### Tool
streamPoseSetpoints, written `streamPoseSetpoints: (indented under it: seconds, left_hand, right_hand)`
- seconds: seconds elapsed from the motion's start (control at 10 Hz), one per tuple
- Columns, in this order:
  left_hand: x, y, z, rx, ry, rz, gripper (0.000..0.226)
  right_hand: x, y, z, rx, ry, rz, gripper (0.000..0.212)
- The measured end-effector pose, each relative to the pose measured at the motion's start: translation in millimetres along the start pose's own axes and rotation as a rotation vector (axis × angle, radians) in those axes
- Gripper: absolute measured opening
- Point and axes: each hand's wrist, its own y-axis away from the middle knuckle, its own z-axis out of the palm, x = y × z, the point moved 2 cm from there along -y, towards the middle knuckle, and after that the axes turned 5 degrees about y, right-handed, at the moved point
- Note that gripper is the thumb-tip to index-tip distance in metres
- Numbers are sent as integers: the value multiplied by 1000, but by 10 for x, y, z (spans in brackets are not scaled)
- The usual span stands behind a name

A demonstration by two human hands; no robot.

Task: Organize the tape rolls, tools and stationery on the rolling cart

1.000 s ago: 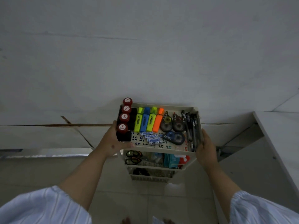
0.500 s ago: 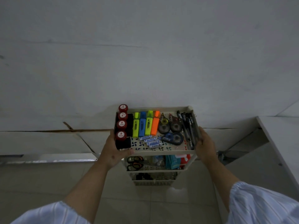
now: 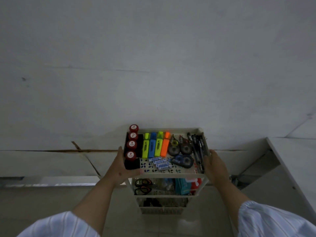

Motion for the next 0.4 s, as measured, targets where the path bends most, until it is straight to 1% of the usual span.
streamPoseSetpoints:
  seconds: [0.1, 0.2, 0.3, 0.4]
  left_hand:
    - [104, 62, -129, 42, -10, -88, 143]
    - [381, 60, -254, 70, -109, -20, 156]
    - [870, -18, -329, 94, -187, 134, 146]
    - [1412, -118, -375, 69, -276, 287, 142]
  right_hand:
    - [-131, -73, -126, 36, 80, 38, 34]
    - [-399, -159, -311, 73, 197, -26, 50]
    - [-856, -278, -539, 136, 253, -142, 53]
    - [-1369, -378, -767, 218, 284, -311, 54]
